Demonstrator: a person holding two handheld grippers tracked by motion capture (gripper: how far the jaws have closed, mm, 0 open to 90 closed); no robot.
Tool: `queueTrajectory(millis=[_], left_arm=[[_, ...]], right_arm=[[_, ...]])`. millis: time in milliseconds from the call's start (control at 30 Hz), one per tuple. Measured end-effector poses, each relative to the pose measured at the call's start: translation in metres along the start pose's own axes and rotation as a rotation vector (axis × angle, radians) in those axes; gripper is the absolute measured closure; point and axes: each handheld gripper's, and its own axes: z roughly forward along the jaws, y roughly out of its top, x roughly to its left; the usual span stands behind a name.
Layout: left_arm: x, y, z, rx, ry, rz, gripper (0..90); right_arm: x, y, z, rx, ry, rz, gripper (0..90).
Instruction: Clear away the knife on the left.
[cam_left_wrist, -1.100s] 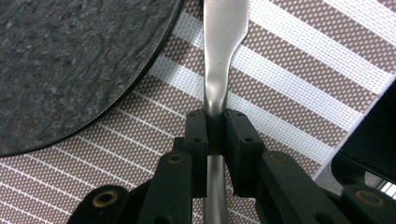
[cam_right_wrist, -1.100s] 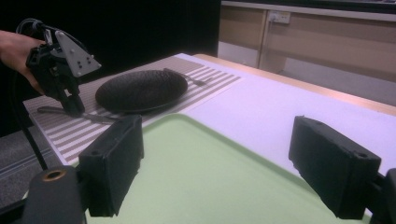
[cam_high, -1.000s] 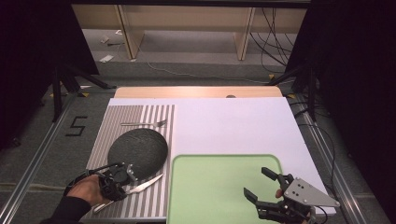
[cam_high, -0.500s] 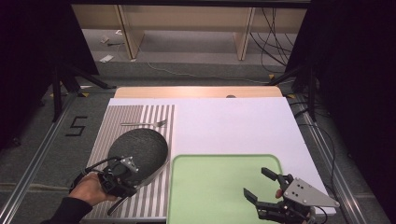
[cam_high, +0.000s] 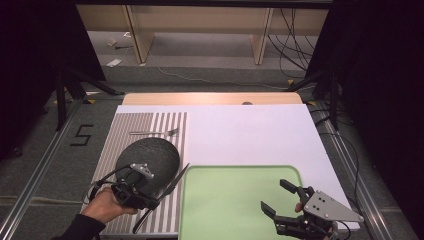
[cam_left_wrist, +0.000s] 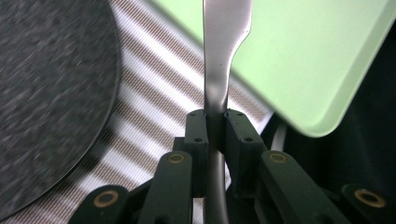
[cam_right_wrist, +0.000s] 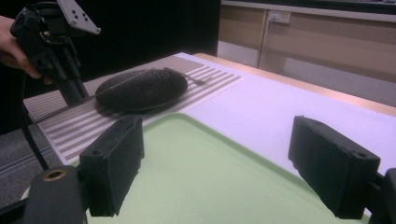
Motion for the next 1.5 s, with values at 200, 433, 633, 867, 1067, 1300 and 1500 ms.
queueTrajectory(millis=[200, 433, 633, 867, 1067, 1300, 1500], left_arm=[[-0.010, 0.007, 0.000, -0.035, -0.010, 0.003, 79.5], [-0.017, 0.012, 0.005, -0.037, -0.015, 0.033, 79.6], [-0.024, 0.018, 0.009, -0.031, -0.036, 0.051, 79.6], [-0.029, 0.026, 0.017, 0.003, -0.040, 0.064, 79.6], [-0.036, 0.038, 0.025, 0.021, -0.062, 0.089, 79.5], [-0.043, 0.055, 0.039, 0.050, -0.076, 0.114, 79.5], [-0.052, 0.067, 0.047, 0.071, -0.093, 0.130, 79.5]], right_arm=[[0.000, 0.000, 0.000, 0.001, -0.001, 0.000, 19.1], [0.000, 0.000, 0.000, 0.005, -0.001, 0.002, 19.1], [-0.001, 0.000, 0.001, 0.006, -0.004, 0.004, 19.1], [-0.001, -0.001, 0.002, 0.007, -0.006, 0.006, 19.1], [-0.001, -0.001, 0.001, 0.008, -0.006, 0.006, 19.1], [-0.001, -0.001, 0.001, 0.007, -0.006, 0.007, 19.1], [-0.001, -0.001, 0.002, 0.008, -0.005, 0.005, 19.1]])
